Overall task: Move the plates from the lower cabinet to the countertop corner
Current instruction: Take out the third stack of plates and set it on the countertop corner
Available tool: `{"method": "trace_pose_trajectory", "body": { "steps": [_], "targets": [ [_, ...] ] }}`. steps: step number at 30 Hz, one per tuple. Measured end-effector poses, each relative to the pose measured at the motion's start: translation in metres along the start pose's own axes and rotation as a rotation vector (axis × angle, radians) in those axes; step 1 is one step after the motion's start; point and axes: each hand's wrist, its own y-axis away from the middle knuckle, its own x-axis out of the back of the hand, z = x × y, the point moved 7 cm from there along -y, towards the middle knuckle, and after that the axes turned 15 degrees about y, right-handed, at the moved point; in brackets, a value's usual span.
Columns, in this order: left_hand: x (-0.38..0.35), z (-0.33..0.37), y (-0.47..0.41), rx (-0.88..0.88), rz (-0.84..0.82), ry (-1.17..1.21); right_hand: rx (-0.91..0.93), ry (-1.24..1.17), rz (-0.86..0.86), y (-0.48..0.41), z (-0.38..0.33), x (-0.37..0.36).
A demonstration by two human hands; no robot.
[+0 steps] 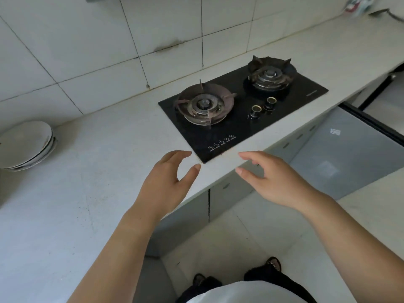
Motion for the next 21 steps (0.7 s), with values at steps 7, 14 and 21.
{"method": "trace_pose_trajectory", "body": {
  "steps": [7, 14, 21],
  "targets": [
    [-0.081, 0.062, -0.019, -0.098, -0.113, -0.001, -0.123, -0.047, 0.06, 0.04, 0.087, 0.027],
    [-0.208, 0.155, -0.032, -0.182, -0.253, 0.002, -0.252, -0.095, 0.094, 0.097, 0.214, 0.073],
    [-0.353, 0.249, -0.044, -0.256, -0.381, 0.023, -0.394, -0.109, 0.189, 0.163, 0.351, 0.119]
  ]
}}
